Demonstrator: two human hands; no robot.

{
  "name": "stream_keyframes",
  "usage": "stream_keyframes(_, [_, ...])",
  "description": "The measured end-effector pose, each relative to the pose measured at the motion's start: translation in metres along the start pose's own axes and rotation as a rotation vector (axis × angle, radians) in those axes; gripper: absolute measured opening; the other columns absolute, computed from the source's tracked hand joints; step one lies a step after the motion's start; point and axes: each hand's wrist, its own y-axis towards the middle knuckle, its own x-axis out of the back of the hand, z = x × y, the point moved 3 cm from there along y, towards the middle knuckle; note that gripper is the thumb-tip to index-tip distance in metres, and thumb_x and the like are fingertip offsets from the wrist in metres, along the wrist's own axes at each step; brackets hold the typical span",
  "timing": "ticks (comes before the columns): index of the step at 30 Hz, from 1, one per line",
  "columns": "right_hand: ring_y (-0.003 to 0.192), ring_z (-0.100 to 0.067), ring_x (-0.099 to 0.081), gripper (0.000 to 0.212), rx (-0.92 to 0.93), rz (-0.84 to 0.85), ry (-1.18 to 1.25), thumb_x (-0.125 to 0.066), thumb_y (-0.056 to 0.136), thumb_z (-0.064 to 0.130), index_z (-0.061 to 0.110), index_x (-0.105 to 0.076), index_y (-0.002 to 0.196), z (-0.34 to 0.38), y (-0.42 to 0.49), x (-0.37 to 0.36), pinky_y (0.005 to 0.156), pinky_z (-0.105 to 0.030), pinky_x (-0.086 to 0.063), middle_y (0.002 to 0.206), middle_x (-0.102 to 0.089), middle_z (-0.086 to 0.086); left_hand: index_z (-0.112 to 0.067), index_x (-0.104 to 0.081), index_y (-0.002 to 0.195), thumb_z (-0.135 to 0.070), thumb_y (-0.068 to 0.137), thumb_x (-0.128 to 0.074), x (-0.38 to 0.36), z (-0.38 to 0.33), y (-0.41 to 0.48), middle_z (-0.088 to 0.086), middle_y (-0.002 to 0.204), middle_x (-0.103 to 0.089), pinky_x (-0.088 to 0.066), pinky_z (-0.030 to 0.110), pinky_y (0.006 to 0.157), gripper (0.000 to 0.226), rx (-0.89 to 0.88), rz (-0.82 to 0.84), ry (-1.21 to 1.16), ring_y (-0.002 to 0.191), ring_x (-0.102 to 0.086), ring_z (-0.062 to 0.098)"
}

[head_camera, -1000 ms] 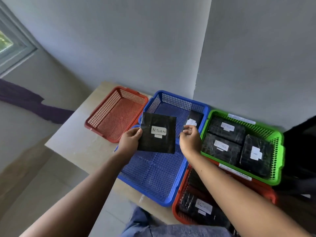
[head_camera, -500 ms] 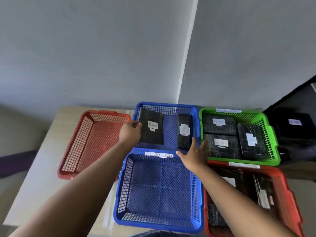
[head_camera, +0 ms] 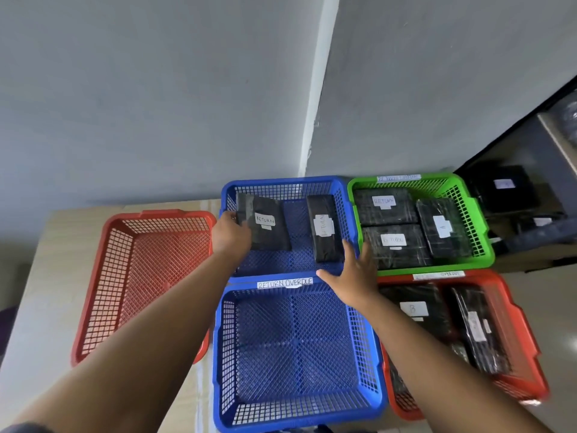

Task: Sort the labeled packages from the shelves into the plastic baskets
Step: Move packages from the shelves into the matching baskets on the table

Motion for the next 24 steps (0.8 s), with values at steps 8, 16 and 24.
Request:
stream_keyframes(8, [0.161, -0.04, 0.002, 0.109, 0.0, 0.044, 0.0, -0.064, 0.084, 0.08, 0.034, -0.01, 0.168, 0.0, 0.004, -0.002, 0.129, -0.056, -0.009, 0.173, 0.015, -0.018, -0.014, -0.019, 0.165, -0.027, 0.079, -0.095, -0.024, 0.001, -0.009, 0.015, 0.158, -0.029, -0.042, 0.046, 0.118, 0.115, -0.032, 0.203, 0.131, 0.136, -0.05, 0.036])
stream_keyframes(16, [0.16, -0.043, -0.004, 0.105, 0.026, 0.05, -0.007, -0.062, 0.086, 0.081, 0.034, -0.014, 0.167, -0.003, 0.003, -0.002, 0.129, -0.057, -0.012, 0.173, 0.014, -0.019, -0.012, -0.037, 0.153, -0.029, 0.082, -0.092, -0.041, 0.011, -0.011, 0.017, 0.153, -0.039, -0.05, 0.052, 0.112, 0.091, -0.083, 0.224, 0.411, 0.135, -0.052, 0.04])
stream_keyframes(24, [0.16, -0.043, -0.002, 0.103, 0.051, 0.044, -0.007, -0.061, 0.087, 0.08, 0.033, -0.015, 0.167, -0.005, 0.004, -0.003, 0.129, -0.057, -0.009, 0.172, 0.014, -0.02, -0.031, -0.019, 0.167, -0.04, 0.087, -0.087, -0.059, -0.006, -0.01, 0.012, 0.174, -0.015, -0.031, 0.055, 0.125, 0.105, -0.493, 0.201, 0.853, 0.16, -0.018, 0.036])
